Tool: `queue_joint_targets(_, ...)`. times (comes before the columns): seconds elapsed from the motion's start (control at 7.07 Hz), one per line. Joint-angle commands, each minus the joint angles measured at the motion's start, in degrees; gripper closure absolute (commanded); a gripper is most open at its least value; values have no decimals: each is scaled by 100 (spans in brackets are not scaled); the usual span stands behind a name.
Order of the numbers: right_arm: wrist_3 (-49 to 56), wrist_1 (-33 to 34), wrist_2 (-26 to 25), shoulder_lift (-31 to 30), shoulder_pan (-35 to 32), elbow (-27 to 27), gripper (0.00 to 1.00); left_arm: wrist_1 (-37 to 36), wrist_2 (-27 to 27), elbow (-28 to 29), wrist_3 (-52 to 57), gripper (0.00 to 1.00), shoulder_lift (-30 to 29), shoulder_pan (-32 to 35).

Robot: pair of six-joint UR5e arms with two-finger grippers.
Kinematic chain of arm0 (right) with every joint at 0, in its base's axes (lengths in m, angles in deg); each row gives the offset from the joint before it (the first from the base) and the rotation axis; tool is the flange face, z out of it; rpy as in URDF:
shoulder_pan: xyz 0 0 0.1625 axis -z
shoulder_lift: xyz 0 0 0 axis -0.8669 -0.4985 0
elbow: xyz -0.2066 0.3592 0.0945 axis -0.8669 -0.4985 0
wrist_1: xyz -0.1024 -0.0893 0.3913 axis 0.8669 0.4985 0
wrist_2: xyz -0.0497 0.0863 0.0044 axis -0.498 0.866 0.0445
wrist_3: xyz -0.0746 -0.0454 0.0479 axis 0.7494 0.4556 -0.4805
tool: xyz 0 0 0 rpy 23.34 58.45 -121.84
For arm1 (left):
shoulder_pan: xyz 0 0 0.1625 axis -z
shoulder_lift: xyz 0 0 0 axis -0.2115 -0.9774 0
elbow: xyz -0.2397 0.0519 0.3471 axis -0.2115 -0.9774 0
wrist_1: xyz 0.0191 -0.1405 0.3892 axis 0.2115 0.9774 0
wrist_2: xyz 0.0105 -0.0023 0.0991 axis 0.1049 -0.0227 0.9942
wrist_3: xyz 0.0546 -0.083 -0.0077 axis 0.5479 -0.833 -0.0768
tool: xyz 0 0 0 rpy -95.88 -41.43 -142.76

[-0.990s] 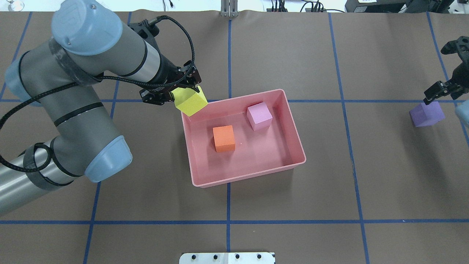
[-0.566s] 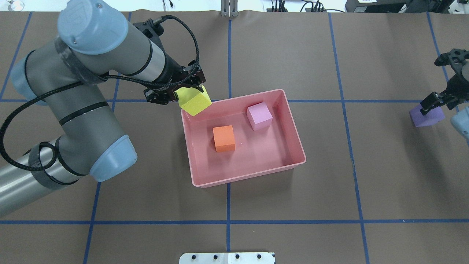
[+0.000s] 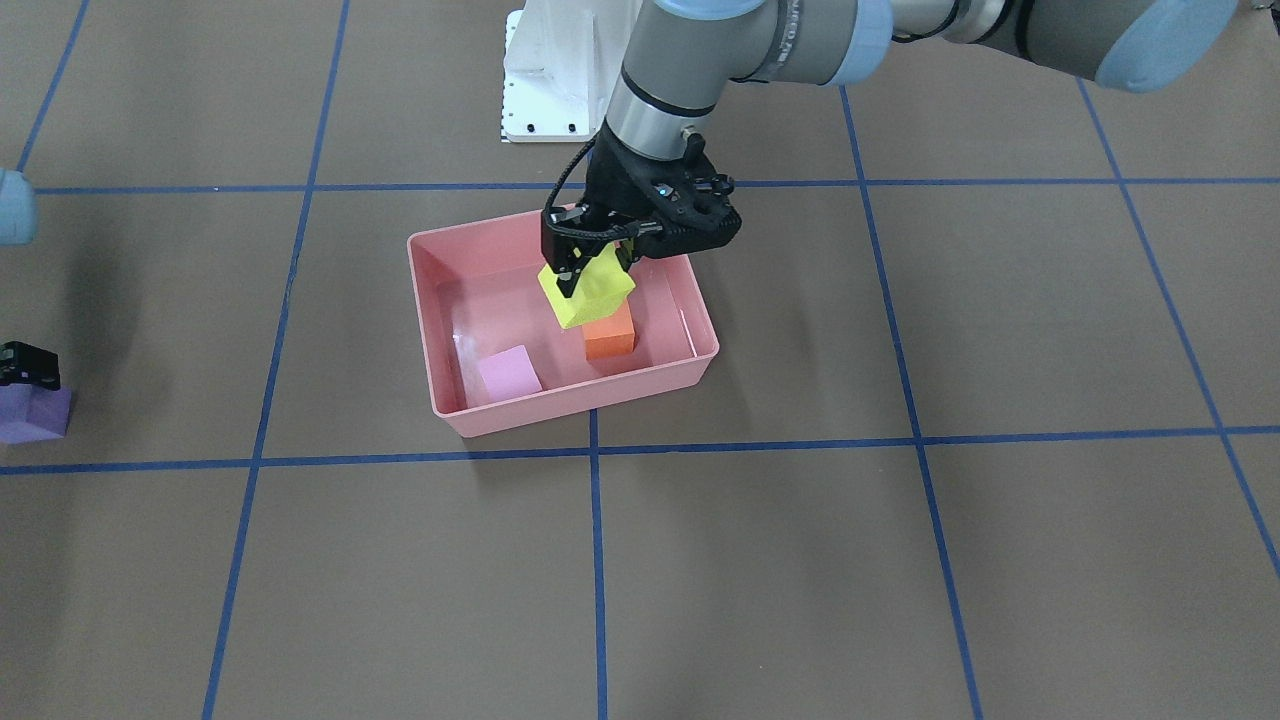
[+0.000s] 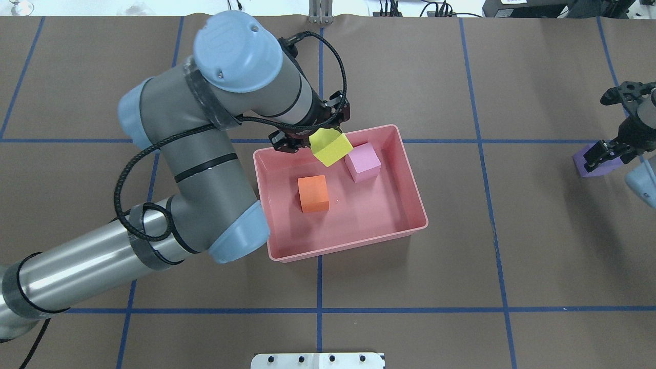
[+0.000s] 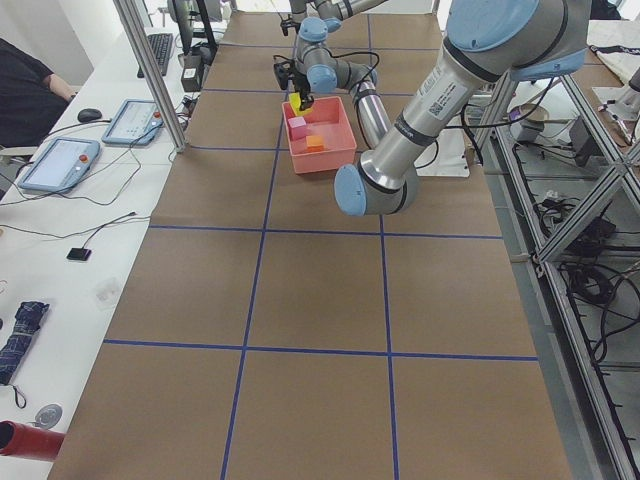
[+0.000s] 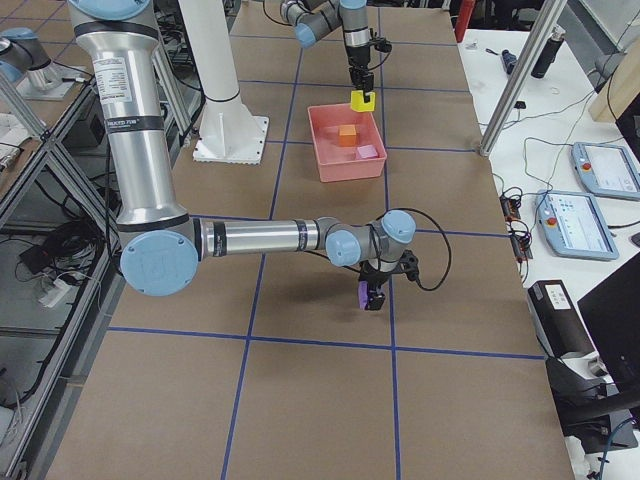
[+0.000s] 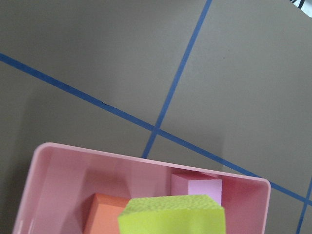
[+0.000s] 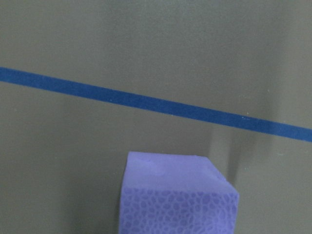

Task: Place blocks into pink bin with both arms
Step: 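Drop yellow cube in bin with left gripper while right grasps purple cube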

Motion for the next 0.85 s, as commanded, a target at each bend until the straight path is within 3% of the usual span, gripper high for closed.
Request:
queue_joint_targets(0.0,0,-9,-10,4,4,3,1,121,311,302,-114,100,-145,-322)
queue_joint_targets(0.14,-9,-9,-10,4,4,4,12,139,312,303,-27,1,-119,-331)
queue_joint_targets(0.28,-9,-9,-10,4,4,-5,52,121,312,259,-26,0,-137,-375)
queue_joint_targets(0.42,17,-9,-10,4,4,30,100,113,303,198,-34,0,-145,-367)
queue_joint_targets(0.71,70,-18,34,22,-83,205,100,104,303,179,-34,0,-137,-367)
